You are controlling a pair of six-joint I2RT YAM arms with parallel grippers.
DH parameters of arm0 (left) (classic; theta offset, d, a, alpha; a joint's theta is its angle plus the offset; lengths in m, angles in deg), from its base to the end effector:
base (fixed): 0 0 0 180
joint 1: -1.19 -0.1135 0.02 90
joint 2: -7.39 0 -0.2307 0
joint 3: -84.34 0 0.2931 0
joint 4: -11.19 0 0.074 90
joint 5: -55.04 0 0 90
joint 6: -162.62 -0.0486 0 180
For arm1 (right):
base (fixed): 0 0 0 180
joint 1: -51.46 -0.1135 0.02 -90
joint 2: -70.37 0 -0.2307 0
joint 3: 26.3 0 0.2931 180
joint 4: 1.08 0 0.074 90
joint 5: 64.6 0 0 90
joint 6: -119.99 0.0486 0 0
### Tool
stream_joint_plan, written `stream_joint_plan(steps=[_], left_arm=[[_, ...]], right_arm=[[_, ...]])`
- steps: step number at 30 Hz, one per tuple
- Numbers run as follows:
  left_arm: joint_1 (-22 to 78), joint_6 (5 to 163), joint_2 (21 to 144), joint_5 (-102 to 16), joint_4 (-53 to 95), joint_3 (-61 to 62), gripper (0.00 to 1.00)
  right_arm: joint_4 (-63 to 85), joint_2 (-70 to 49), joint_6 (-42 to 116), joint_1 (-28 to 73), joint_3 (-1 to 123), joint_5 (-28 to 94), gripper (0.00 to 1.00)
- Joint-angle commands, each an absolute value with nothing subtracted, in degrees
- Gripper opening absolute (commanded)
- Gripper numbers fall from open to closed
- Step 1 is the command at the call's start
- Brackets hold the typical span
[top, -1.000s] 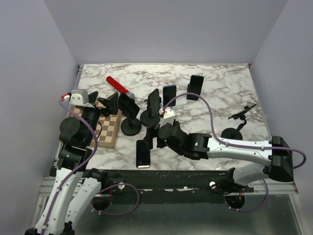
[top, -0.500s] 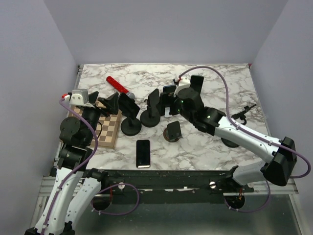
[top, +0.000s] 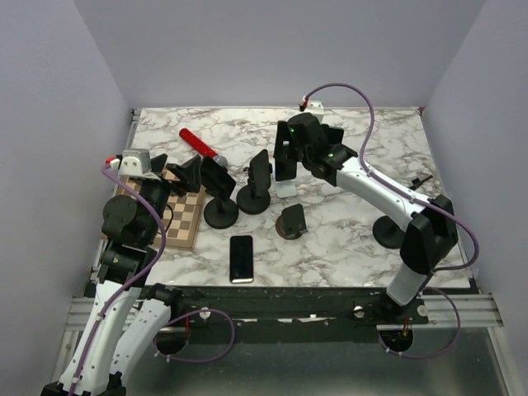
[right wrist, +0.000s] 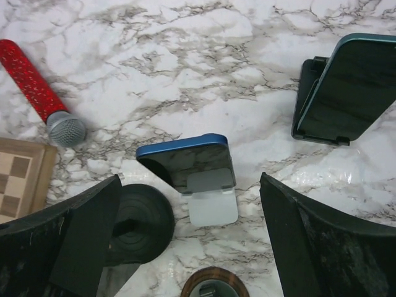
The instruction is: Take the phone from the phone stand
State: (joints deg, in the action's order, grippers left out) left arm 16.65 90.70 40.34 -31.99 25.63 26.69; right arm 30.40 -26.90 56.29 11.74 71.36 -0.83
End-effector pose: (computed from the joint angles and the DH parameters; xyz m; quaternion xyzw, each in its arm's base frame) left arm 0.2062 -0.0544 0.3833 -0.0345 0.6402 -0.2055 0.7394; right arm 0.3545 0.2666 0.2836 0.0117 0.8553 0.0952 0.5092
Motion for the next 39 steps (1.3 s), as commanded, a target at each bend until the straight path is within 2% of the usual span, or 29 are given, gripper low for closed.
stream_joint_plan(steps=[1,11,27,30,39], left_arm=[[16.4,91.2,40.2,-32.2,25.0,27.4,0.98],[16.4,91.2,40.4,-31.9,25.1,27.4,0.98],[16.4,91.2,40.9,-31.9,25.0,27.5,0.98],[16.4,91.2,41.0,-31.9,25.1,27.5,0.98],[16.4,91.3,41.2,-32.0,25.1,27.5,0.99]], right_arm=[[33.7,-32.5,55.2,12.1,76.1,-2.2,1.00],[30.0,-37.2,53.7,12.1,76.8,-3.0,0.99],[26.1,-40.5,51.1,12.1,75.7,-4.2,0.86],[25.8,-40.8,50.7,12.1,75.5,-4.2,0.78],[24.8,-37.8,49.0,12.1,74.5,-3.6,0.33]])
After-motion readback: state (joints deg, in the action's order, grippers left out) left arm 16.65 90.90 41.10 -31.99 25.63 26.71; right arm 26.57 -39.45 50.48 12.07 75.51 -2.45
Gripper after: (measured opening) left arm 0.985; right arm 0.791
